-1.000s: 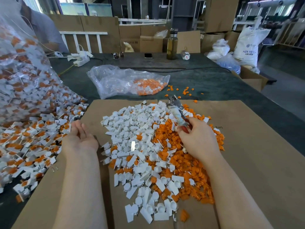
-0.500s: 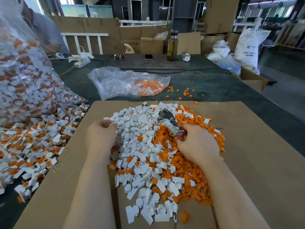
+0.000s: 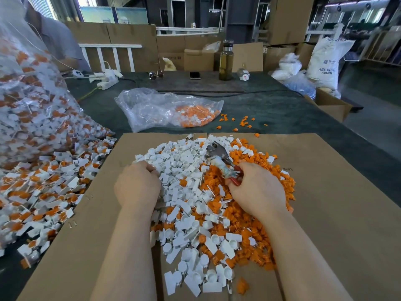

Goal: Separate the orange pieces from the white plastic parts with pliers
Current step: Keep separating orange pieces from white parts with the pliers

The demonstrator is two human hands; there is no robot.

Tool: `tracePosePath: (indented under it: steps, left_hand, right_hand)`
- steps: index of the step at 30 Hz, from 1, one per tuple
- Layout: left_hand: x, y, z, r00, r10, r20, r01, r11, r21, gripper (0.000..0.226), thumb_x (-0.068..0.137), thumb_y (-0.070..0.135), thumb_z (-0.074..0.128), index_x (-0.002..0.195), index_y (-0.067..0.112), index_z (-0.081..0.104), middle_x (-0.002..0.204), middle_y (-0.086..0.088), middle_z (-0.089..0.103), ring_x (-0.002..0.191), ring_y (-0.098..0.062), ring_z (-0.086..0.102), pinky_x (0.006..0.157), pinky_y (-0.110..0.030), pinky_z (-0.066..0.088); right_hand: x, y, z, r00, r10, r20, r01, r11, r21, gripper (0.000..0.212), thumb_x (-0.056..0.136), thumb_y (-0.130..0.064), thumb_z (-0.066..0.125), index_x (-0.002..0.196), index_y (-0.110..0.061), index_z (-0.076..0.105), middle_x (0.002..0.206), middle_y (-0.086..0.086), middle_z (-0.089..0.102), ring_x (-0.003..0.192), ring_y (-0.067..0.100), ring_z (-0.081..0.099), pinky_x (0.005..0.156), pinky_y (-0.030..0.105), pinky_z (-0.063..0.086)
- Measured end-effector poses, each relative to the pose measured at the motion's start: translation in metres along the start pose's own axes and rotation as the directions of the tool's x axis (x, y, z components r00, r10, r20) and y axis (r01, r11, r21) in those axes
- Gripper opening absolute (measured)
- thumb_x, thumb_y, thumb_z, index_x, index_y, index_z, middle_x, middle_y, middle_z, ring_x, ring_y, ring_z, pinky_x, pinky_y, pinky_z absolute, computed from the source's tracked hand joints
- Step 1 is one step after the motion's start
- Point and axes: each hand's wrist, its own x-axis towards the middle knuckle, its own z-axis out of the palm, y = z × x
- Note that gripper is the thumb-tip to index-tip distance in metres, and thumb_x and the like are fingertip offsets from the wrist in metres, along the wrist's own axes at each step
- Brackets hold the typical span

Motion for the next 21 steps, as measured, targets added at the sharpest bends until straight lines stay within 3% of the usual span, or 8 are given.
tracePosePath:
  steps: [4, 7, 9, 13, 16, 18, 21]
  left_hand:
    - [-0.001, 0.002, 0.001, 0.997, 0.034, -0.063, -0.037, 0.998, -0.057, 0.014, 0.097, 0.022, 0.055, 0.098, 0.017, 0.068, 0.089, -0.003, 0.066, 0.078, -0.024, 0.058, 0.062, -0.032, 0.045]
    - [-0.003, 0.006, -0.001, 0.996, 0.035, -0.084, -0.055, 0.966, -0.252, 0.014, 0.097, 0.022, 0.054, 0.094, 0.013, 0.065, 0.076, 0.001, 0.062, 0.066, -0.015, 0.053, 0.051, -0.027, 0.036]
    - [-0.005, 0.010, -0.005, 0.999, 0.005, -0.046, -0.025, 0.897, -0.442, 0.012, 0.097, 0.021, 0.055, 0.093, 0.016, 0.065, 0.077, 0.001, 0.066, 0.067, -0.013, 0.059, 0.051, -0.026, 0.040]
    - [-0.011, 0.017, -0.011, 0.991, -0.079, 0.106, 0.132, 0.621, -0.773, 0.009, 0.097, 0.016, 0.060, 0.093, 0.022, 0.066, 0.071, 0.010, 0.074, 0.064, -0.007, 0.068, 0.055, -0.019, 0.053]
    - [-0.014, 0.021, -0.013, 0.981, -0.067, 0.184, 0.193, 0.481, -0.855, 0.013, 0.096, 0.010, 0.061, 0.095, 0.021, 0.067, 0.070, 0.008, 0.075, 0.062, -0.001, 0.069, 0.065, -0.018, 0.057]
    - [-0.017, 0.026, -0.012, 0.975, -0.047, 0.217, 0.215, 0.444, -0.870, 0.018, 0.096, 0.007, 0.060, 0.091, 0.022, 0.068, 0.067, 0.005, 0.074, 0.061, -0.003, 0.068, 0.073, -0.022, 0.056]
    - [-0.022, 0.036, -0.010, 0.966, -0.038, 0.255, 0.247, 0.413, -0.876, 0.016, 0.095, 0.007, 0.059, 0.091, 0.021, 0.066, 0.069, 0.004, 0.075, 0.064, -0.005, 0.071, 0.068, -0.023, 0.055]
  right_hand:
    - [0.001, -0.001, -0.002, 0.998, 0.048, -0.036, -0.043, 0.990, 0.131, 0.017, 0.089, -0.046, 0.057, 0.095, -0.030, 0.053, 0.074, -0.014, 0.054, 0.063, 0.007, 0.052, 0.045, 0.024, 0.036]
    - [0.002, -0.002, -0.003, 0.995, 0.085, -0.058, -0.067, 0.964, 0.258, 0.013, 0.087, -0.036, 0.059, 0.090, -0.027, 0.050, 0.068, -0.012, 0.052, 0.059, 0.006, 0.050, 0.045, 0.025, 0.032]
    - [0.002, -0.002, -0.003, 0.992, 0.106, -0.074, -0.075, 0.937, 0.341, 0.011, 0.086, -0.031, 0.059, 0.087, -0.027, 0.049, 0.067, -0.010, 0.053, 0.058, 0.006, 0.050, 0.046, 0.023, 0.029]
    - [0.003, -0.002, -0.004, 0.989, 0.132, -0.070, -0.073, 0.837, 0.542, 0.004, 0.088, -0.022, 0.058, 0.084, -0.024, 0.056, 0.069, -0.005, 0.059, 0.059, 0.012, 0.053, 0.050, 0.026, 0.035]
    - [0.003, -0.003, -0.005, 0.989, 0.124, -0.082, -0.050, 0.798, 0.601, 0.015, 0.090, -0.022, 0.058, 0.077, -0.027, 0.055, 0.065, -0.007, 0.057, 0.052, 0.008, 0.047, 0.048, 0.022, 0.033]
    - [0.002, -0.005, -0.005, 0.990, 0.115, -0.081, -0.037, 0.767, 0.641, 0.012, 0.092, -0.024, 0.059, 0.081, -0.029, 0.057, 0.073, -0.008, 0.064, 0.053, 0.006, 0.050, 0.049, 0.021, 0.035]
    - [0.001, -0.008, -0.005, 0.988, 0.104, -0.117, 0.001, 0.743, 0.669, 0.008, 0.092, -0.028, 0.060, 0.087, -0.032, 0.057, 0.078, -0.014, 0.063, 0.067, 0.002, 0.056, 0.056, 0.018, 0.037]
